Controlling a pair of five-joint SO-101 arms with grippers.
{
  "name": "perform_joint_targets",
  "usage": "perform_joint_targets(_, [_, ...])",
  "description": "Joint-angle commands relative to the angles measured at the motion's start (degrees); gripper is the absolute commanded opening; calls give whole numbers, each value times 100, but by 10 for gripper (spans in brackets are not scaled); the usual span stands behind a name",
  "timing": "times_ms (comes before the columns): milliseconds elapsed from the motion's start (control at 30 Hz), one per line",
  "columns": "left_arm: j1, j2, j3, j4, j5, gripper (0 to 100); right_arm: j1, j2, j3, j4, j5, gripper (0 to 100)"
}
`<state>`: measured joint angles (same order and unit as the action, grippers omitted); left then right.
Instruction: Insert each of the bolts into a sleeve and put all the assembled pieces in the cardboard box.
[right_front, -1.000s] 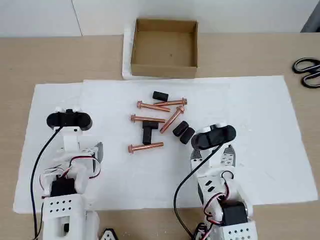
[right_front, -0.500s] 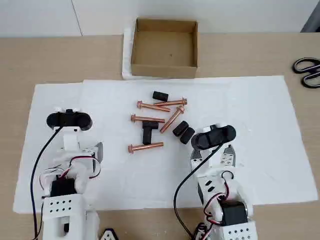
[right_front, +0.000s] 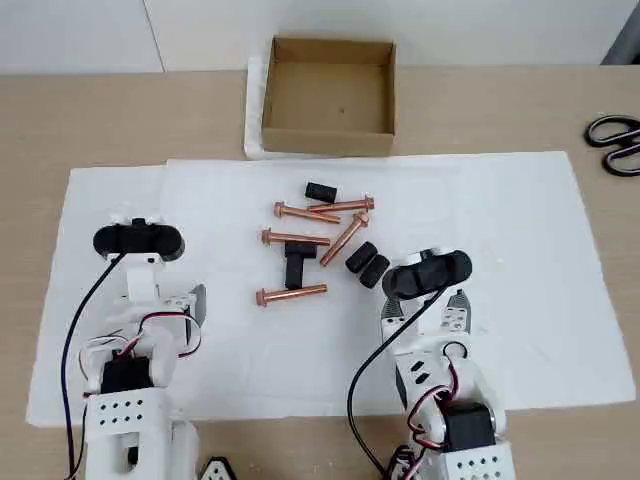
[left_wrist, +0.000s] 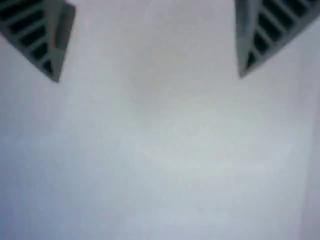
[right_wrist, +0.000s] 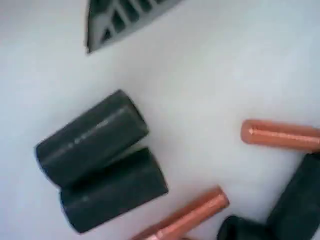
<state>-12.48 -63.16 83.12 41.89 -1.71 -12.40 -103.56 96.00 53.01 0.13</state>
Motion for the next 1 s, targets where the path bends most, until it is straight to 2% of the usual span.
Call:
perform_joint_targets(0, [0,-79,-22,-105,-9,219,4,-22,44,-84,44,325])
perform_joint_targets(967, [-18,-79,-13,-237,-9,219,-13,-22,44,-92,26,325])
